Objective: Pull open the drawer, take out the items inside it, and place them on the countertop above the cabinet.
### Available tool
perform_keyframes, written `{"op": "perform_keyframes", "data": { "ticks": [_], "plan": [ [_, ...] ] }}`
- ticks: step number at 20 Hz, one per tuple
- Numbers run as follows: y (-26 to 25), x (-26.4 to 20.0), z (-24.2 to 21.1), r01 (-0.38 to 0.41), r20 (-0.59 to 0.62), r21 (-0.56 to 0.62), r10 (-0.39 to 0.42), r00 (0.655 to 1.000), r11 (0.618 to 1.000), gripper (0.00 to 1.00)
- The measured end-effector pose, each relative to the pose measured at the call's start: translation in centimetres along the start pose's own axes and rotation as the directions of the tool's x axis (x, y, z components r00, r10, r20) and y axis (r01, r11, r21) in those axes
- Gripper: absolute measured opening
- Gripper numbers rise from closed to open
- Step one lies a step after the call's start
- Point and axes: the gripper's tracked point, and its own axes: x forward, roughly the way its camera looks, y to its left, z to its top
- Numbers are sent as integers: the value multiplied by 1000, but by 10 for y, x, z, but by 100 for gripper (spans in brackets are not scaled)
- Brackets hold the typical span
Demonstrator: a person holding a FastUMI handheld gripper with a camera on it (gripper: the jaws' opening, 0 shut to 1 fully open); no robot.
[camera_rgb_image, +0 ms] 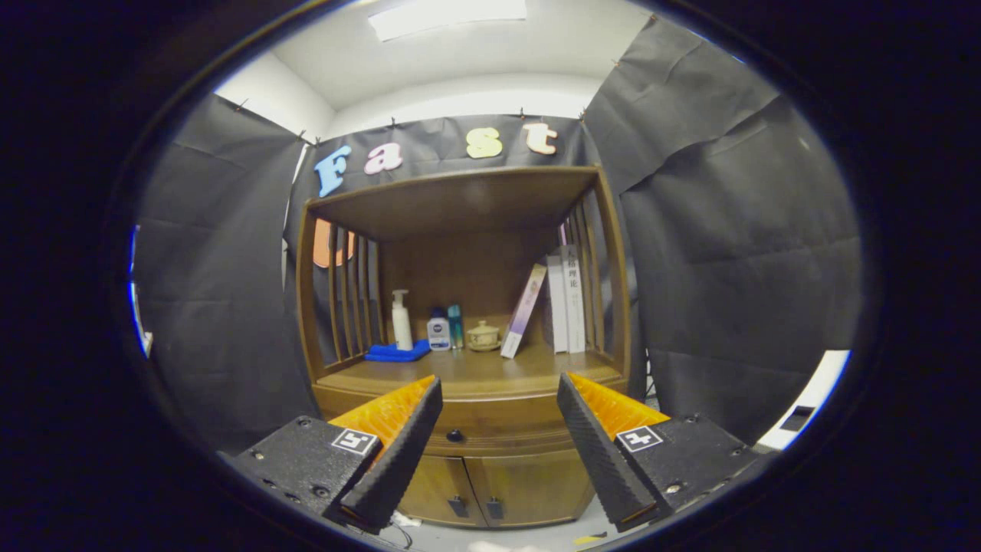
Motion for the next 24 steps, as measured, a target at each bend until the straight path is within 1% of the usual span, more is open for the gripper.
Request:
{"op": "perform_keyframes", "data": {
  "ticks": [2, 7, 10, 13, 16, 20, 21, 24],
  "plan": [
    [7, 14, -25, 0, -24, -9, 0, 1000, 1000, 99],
    [24, 52, -88, -7, -100, -85, -1, 995, 996, 98],
    [33, 75, -108, -16, -123, -84, 6, 992, 996, 99],
    [46, 114, -132, -30, -154, -99, 15, 988, 995, 99],
    [56, 144, -147, -27, -181, -98, 9, 983, 995, 98],
    [63, 172, -169, -18, -234, -99, -6, 972, 995, 89],
    [62, 175, -175, -9, -245, -98, -15, 969, 995, 84],
    [65, 183, -182, -1, -265, -65, -16, 964, 998, 75]
  ]
}}
